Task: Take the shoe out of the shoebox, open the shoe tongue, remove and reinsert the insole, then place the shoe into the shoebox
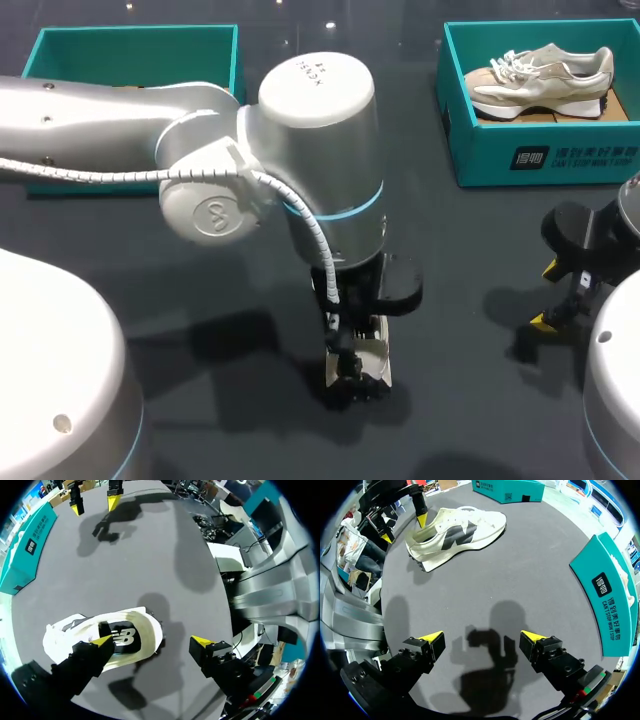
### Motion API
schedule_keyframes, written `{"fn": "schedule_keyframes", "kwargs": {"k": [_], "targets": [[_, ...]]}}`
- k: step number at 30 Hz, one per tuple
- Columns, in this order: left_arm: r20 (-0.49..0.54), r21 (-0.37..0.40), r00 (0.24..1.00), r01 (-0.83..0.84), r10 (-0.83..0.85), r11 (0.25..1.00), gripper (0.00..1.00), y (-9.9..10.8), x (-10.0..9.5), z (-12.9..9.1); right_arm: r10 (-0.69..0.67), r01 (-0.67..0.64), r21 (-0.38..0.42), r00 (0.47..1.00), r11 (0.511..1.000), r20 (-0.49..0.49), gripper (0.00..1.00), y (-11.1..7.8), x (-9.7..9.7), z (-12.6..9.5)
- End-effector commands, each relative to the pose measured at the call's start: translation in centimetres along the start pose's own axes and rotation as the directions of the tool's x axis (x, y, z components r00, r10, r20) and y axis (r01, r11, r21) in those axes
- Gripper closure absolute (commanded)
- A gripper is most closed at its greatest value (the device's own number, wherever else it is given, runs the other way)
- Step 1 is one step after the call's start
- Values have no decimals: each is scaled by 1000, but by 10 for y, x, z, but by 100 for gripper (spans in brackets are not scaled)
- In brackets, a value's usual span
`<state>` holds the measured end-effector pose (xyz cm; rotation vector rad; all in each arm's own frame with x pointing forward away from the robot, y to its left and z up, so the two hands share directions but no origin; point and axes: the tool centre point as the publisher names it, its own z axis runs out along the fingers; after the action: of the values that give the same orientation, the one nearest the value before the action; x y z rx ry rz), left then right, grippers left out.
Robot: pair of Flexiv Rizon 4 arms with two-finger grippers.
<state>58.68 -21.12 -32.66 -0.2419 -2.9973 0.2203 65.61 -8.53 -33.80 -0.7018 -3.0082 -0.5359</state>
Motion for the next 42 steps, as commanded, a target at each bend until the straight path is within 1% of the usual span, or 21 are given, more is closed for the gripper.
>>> {"fn": "schedule_keyframes", "kwargs": {"k": [1,7,14,24,25,26,27,28,29,30,34,37,39,41,42], "targets": [[16,-12,1000,21,-21,1000,0,-8,8,17,1,-1,1,1000,1000,2,0,0,1,0],[47,-22,997,63,-62,998,0,-11,14,29,1,-1,1,1000,1000,2,0,0,1,0],[58,-35,994,95,-93,995,0,-14,11,43,1,-1,1,1000,1000,2,0,0,1,0],[79,-62,988,138,-133,989,0,-15,9,54,1,-1,1,1000,1000,2,0,0,1,0],[82,-64,987,141,-136,988,2,-15,9,55,1,-1,1,1000,1000,2,0,0,1,0],[87,-69,986,148,-141,987,11,-15,10,55,1,-1,1,1000,1000,2,0,0,1,0],[88,-72,986,150,-144,986,15,-15,10,55,1,-1,1,1000,1000,2,0,0,1,0],[88,-72,986,151,-144,986,16,-15,10,56,1,-1,1,1000,1000,2,0,0,1,0],[87,-73,985,152,-145,986,24,-14,11,56,1,-1,1,1000,1000,2,0,0,1,0],[92,-80,984,162,-154,984,29,-13,11,56,1,-1,1,1000,1000,2,0,0,1,0],[99,-89,982,172,-163,981,33,-6,15,56,1,-1,1,1000,1000,2,0,0,1,0],[101,-94,980,180,-170,979,30,-1,16,56,1,-1,1,1000,1000,2,0,0,1,0],[101,-93,979,187,-177,978,33,2,16,56,1,-1,1,1000,1000,2,0,0,1,0],[101,-90,978,193,-184,977,47,4,15,56,1,-1,1,1000,1000,2,0,0,1,0],[100,-89,978,195,-186,977,51,5,15,56,1,-1,1,1000,1000,2,0,0,1,0]]}}
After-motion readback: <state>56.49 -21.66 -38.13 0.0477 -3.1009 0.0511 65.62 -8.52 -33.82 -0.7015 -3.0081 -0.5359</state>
